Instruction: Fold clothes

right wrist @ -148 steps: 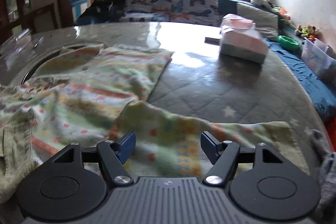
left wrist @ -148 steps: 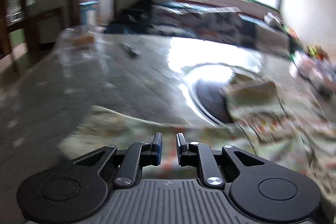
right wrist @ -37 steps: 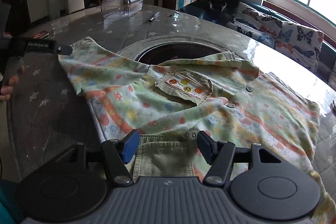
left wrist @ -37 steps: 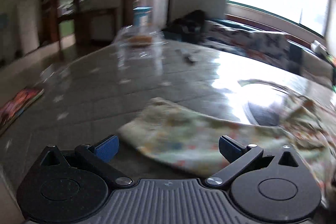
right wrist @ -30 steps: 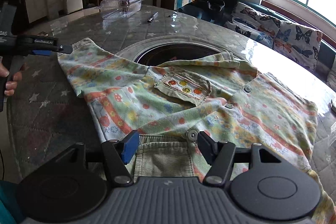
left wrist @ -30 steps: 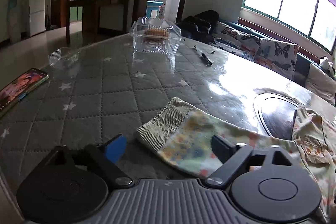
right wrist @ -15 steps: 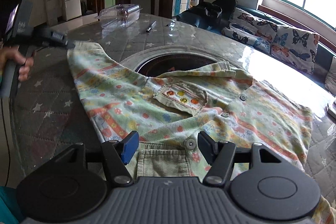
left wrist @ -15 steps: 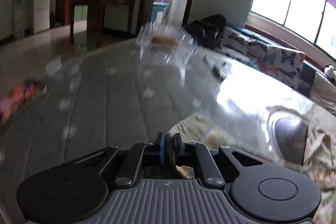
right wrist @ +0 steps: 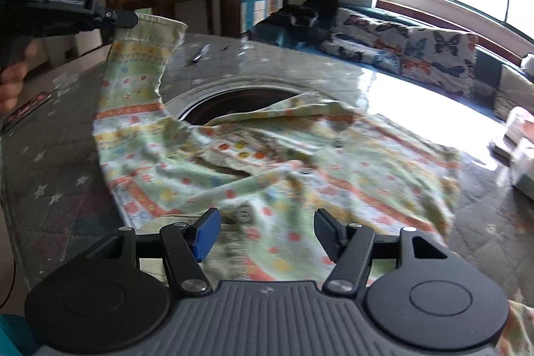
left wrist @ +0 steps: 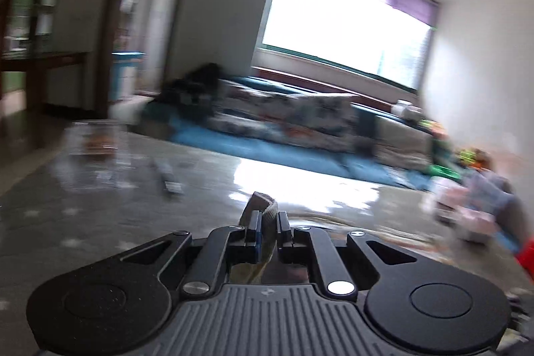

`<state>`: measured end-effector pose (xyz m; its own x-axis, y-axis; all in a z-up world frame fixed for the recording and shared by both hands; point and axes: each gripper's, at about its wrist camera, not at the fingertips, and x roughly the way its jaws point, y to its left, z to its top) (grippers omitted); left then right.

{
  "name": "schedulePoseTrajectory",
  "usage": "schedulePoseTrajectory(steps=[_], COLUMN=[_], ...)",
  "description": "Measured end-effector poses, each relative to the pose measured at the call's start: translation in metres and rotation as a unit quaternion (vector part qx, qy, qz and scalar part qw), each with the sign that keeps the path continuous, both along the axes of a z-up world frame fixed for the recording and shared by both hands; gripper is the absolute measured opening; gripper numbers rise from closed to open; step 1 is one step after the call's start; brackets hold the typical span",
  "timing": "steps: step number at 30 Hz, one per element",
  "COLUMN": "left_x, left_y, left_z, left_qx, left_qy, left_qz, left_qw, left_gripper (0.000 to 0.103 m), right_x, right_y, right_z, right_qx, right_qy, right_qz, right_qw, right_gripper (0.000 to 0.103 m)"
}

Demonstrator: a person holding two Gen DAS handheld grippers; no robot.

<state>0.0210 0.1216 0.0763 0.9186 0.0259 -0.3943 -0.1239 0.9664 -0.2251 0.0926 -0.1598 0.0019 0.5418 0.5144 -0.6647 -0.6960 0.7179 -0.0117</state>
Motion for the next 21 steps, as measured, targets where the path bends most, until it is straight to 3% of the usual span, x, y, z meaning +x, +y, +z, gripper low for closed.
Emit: schedulePoseTrajectory(steps=[4,11,16,17,19,21], left_x=[0.007,0.026,0.030,0.030,0.023,0.017], left_y=[-0.050,-0.120,-0.146,-0.148,-0.149,-0.148], left_z=[0.004,-0.017,-0.046,-0.051,-0.055,-0.056], left_qx=[-0.007,-0.018,-0.004,-0.001,0.004,0.018], left_qy=[-0.002,0.027,0.074,0.083,0.094,0.090], left_qz=[-0.086,-0.203,-0.234,-0.240,-0.237,-0.230], left_qw=[0.9962,0.9786,0.9694,0.9673,0.9670,0.9689], left_gripper=[0.009,0.009,0.016,0.018,0.046,0.054], right_x=[0.003,0.009,0.012,0.012,0.015,0.017], right_y=[-0.028,-0.074,-0.092,-0.092,-0.089,-0.085], right_z=[0.005,0.006,0.003,0.003,0.002,0.000], right_qx=[0.013,0.040,0.059,0.061,0.070,0.077], right_qy=[-0.005,0.010,0.030,0.032,0.042,0.053], right_qz=[-0.035,-0.102,-0.129,-0.129,-0.126,-0.120], right_qw=[0.999,0.994,0.989,0.989,0.989,0.988], right_gripper=[0.063,0.063,0.061,0.060,0.058,0.057])
